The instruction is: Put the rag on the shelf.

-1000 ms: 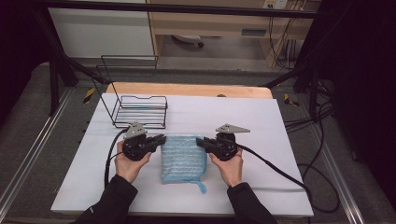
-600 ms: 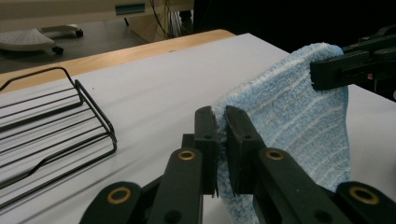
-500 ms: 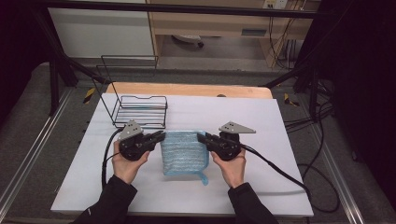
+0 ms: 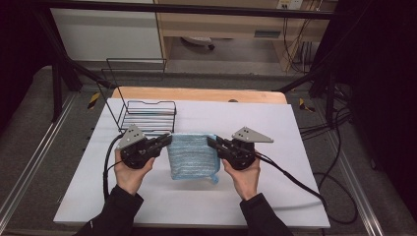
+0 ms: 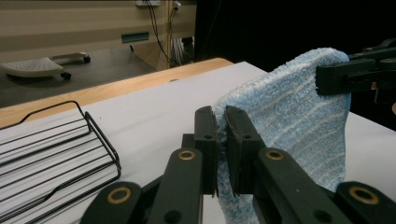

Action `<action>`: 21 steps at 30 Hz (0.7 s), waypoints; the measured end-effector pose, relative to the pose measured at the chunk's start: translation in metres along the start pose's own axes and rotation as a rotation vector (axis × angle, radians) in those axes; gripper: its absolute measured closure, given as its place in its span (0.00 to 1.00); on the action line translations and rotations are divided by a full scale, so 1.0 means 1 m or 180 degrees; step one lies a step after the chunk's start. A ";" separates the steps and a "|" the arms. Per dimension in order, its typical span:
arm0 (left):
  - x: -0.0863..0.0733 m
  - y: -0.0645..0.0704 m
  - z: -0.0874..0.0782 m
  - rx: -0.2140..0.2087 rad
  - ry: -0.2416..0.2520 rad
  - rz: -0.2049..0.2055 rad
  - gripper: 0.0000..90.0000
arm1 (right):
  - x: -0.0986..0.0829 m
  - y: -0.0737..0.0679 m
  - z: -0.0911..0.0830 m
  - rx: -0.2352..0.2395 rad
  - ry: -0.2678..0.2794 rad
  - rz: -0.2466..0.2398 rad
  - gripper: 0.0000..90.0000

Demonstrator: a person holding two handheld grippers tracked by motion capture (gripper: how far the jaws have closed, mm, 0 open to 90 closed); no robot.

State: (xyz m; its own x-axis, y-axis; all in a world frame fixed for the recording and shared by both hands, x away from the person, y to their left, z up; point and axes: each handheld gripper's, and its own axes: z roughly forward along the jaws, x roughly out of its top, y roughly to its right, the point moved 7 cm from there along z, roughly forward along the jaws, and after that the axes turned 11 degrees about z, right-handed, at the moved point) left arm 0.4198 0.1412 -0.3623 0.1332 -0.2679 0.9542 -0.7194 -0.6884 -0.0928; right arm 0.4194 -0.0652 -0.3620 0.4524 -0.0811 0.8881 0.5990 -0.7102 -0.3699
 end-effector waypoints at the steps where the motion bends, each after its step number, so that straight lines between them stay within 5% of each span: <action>1: 0.001 -0.001 -0.001 0.0007 0.0017 0.0001 0.93 | 0.001 -0.002 -0.001 0.0004 0.0016 -0.0013 0.88; 21: 0.026 -0.017 -0.024 0.0203 0.0398 0.0030 0.93 | 0.025 -0.031 0.002 0.0029 0.0350 -0.0234 0.88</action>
State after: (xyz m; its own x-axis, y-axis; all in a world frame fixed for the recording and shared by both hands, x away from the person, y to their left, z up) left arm 0.4189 0.1619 -0.3290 0.0378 -0.1911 0.9808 -0.6749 -0.7287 -0.1160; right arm 0.4140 -0.0438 -0.3288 0.3322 -0.1055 0.9373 0.6340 -0.7107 -0.3047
